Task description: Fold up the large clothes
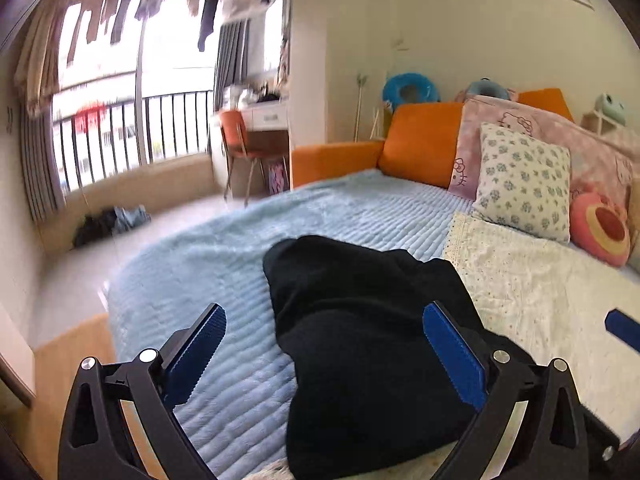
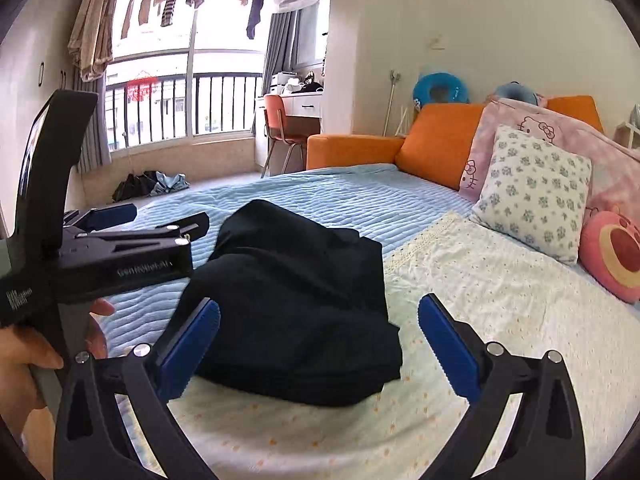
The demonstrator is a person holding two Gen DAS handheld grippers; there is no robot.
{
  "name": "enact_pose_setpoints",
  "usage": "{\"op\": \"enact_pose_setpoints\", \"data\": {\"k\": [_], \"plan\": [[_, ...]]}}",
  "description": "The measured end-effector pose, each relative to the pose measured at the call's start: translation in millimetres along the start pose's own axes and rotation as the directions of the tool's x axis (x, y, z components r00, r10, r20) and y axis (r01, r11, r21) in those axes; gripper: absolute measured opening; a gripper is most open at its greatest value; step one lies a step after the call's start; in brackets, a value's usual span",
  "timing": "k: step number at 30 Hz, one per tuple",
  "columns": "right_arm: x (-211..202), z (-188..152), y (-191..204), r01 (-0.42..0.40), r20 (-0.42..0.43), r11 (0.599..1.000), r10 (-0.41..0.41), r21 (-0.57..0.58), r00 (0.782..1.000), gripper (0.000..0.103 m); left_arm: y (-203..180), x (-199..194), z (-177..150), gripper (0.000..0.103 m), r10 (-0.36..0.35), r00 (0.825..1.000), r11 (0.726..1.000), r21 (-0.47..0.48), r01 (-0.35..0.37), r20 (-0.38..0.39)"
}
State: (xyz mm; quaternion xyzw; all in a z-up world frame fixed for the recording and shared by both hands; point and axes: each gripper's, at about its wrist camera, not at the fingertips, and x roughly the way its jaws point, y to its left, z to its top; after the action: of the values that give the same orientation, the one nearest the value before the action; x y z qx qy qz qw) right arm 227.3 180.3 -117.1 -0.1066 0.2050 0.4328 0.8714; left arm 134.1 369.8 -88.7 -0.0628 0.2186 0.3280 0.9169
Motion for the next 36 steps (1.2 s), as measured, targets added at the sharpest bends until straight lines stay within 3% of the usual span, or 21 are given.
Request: {"op": "enact_pose_setpoints", "data": {"k": [6, 17, 36], "plan": [[9.0, -6.5, 0.0, 0.032, -0.026, 0.999, -0.031, 0.016, 0.999, 0.098, -12.9, -23.4, -4.8, 0.100, -0.033, 0.998, 0.999, -0.002, 0.033, 0.051], [28.7, -16.0, -8.8, 0.001, -0.106, 0.997, 0.008, 0.081, 0.994, 0.098, -6.4, -14.5, -11.5, 0.100, -0.029, 1.000, 0.997, -0.073, 0.029, -0.008], [43.4, 12.0, -5.4, -0.042, -0.059, 0.997, 0.046, 0.066, 0.997, 0.098, -4.8, 4.9, -22.9, 0.100, 0.034, 0.996, 0.998, -0.041, -0.038, -0.084]]}}
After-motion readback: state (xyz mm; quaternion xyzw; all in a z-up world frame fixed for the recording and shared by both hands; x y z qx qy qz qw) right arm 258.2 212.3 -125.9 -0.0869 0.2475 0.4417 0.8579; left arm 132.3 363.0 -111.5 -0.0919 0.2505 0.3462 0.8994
